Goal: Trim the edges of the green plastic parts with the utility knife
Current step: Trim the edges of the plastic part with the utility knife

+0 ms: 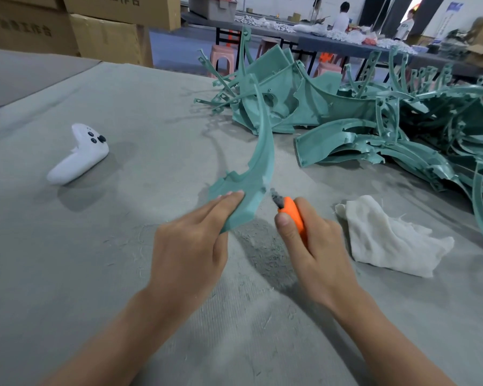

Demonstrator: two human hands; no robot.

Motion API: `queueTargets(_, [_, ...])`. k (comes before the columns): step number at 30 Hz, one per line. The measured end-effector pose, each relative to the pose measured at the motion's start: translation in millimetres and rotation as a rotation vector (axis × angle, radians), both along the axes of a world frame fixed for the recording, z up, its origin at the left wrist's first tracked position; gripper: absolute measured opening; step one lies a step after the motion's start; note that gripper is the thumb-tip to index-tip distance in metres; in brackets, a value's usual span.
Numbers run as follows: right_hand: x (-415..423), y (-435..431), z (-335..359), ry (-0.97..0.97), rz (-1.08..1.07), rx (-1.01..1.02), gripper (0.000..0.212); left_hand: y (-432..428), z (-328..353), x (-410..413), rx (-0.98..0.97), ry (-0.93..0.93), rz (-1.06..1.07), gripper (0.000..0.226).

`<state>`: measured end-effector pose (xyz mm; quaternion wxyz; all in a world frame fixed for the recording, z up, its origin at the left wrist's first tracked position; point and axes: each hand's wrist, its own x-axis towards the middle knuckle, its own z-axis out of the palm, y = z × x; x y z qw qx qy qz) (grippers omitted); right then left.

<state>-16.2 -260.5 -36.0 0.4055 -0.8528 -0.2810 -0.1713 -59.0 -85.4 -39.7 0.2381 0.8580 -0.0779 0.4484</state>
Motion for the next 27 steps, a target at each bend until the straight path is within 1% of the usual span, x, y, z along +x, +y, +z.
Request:
queueTargets(2, [2,1,2,0.039,-0.032,0.148,0.047,-2,1,0,0.001,0.022,0.003,0.043])
queueTargets(4, [2,0,7,0.116,-0.009,0.328,0.041,-2,1,0,0.013,0.056,0.020,0.044])
queueTargets(6, [1,-2,12,0.221,0.102,0.469,0.030,-2,2,0,0.032,0.089,0.022,0.045])
queueTargets(7, [0,-2,14,0.262,0.178,0.499,0.025,-2,3,0,0.046,0.099,0.017,0.045])
queueTargets(9, [-3,-1,17,0.326,0.318,0.504,0.026,-3,3,0,0.076,0.106,-0.006,0.044])
queueTargets(12, [-5,3,18,0.379,0.381,0.500,0.022,-4,3,0,0.105,0.113,-0.031,0.044])
queueTargets(15, [-4,5,17,0.377,0.359,0.523,0.012,-4,3,0,0.097,0.127,-0.046,0.045])
queueTargets(21, [-2,3,15,0.373,0.328,0.566,0.014,-5,2,0,0.080,0.135,-0.068,0.044])
queueTargets(24, [-4,4,16,0.357,0.311,0.571,0.006,-5,3,-1,0.095,0.154,-0.071,0.044])
queueTargets(27, [-4,4,16,0.383,0.263,0.590,0.013,-5,4,-2,0.098,0.145,-0.083,0.042])
